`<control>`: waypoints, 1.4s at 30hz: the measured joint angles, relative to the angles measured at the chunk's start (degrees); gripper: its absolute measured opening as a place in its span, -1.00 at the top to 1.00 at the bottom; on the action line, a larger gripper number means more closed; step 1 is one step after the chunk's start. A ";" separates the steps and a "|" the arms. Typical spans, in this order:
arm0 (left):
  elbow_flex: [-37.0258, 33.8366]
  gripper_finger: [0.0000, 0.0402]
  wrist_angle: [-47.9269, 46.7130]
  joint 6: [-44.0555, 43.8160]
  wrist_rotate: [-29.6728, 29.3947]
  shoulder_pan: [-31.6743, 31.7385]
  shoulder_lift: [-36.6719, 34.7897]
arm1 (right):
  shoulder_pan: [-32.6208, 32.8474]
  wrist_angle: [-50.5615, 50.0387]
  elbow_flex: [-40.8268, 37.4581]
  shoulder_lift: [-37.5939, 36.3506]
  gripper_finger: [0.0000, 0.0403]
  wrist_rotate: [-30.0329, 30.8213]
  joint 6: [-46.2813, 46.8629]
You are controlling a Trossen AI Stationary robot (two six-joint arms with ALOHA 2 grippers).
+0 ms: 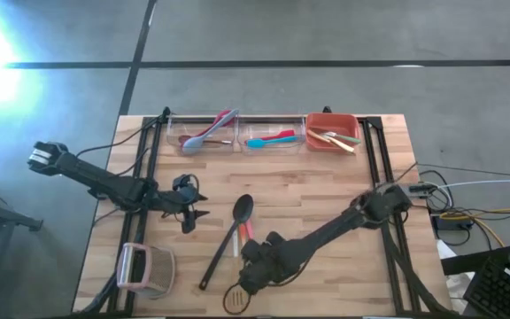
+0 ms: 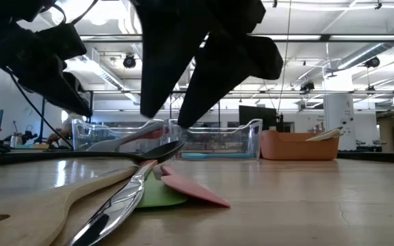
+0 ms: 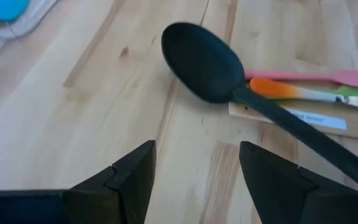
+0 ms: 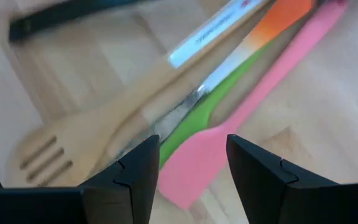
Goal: Pick & Place Kitchen Items
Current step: Put the pink spatula into the right transparent bin
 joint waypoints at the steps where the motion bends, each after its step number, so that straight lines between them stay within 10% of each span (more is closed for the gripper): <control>1: 0.00 -0.16 -0.57 -0.40 0.09 -0.02 0.00 | 0.15 -2.14 2.39 1.56 0.11 -0.43 -0.70; 10: -0.04 -0.16 -5.69 -3.08 1.04 -0.04 -0.07 | 0.04 -12.36 15.37 8.45 0.00 -3.10 -3.10; 21: -0.04 -0.16 -5.58 -3.01 1.05 -0.06 -0.07 | -0.75 -10.87 11.74 8.58 -0.26 -6.68 -1.69; 42: -0.04 -0.16 -5.58 -2.90 1.06 -0.08 -0.07 | -3.20 -7.25 6.29 8.19 -0.04 -9.78 -3.36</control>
